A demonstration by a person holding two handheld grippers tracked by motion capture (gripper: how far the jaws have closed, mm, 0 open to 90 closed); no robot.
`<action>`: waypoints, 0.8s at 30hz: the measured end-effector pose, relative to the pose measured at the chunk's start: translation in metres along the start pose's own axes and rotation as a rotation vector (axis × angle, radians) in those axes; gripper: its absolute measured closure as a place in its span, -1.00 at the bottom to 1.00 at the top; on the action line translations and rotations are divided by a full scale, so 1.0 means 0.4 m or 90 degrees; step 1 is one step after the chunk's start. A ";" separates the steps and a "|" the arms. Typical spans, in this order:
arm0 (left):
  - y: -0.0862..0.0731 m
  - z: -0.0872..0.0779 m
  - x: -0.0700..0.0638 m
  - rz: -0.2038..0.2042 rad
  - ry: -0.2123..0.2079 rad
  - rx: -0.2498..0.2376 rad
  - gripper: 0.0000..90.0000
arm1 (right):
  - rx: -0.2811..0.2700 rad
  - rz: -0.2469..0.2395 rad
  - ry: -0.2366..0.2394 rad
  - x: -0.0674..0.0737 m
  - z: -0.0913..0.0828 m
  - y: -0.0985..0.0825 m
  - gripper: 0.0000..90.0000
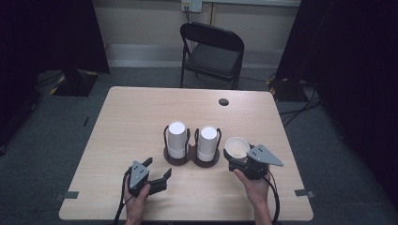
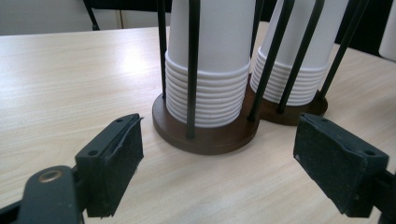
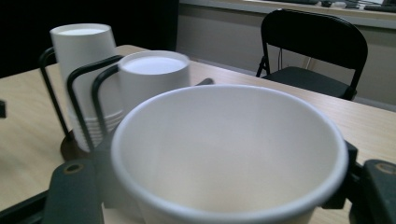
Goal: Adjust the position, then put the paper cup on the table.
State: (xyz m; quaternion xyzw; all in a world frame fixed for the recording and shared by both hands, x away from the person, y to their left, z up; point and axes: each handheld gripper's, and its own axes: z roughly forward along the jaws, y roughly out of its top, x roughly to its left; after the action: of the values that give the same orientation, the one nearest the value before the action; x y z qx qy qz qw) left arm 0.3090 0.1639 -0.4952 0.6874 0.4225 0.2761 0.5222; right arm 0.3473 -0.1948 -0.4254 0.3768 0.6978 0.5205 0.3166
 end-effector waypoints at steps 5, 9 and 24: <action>-0.004 -0.009 0.000 -0.002 0.019 -0.025 -0.65 | -0.005 0.027 -0.014 -0.038 0.024 0.002 -0.44; -0.007 -0.014 -0.005 0.004 0.034 -0.040 -0.66 | -0.004 0.036 -0.025 -0.061 0.041 0.012 -0.44; -0.014 -0.027 -0.005 -0.005 0.055 -0.078 -0.66 | -0.011 0.064 -0.041 -0.137 0.131 0.011 -0.44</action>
State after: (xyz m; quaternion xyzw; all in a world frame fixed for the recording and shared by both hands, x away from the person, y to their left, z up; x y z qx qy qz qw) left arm 0.2978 0.1680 -0.4972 0.6399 0.4295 0.3293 0.5456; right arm 0.4200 -0.2152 -0.4319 0.4248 0.6631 0.5294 0.3156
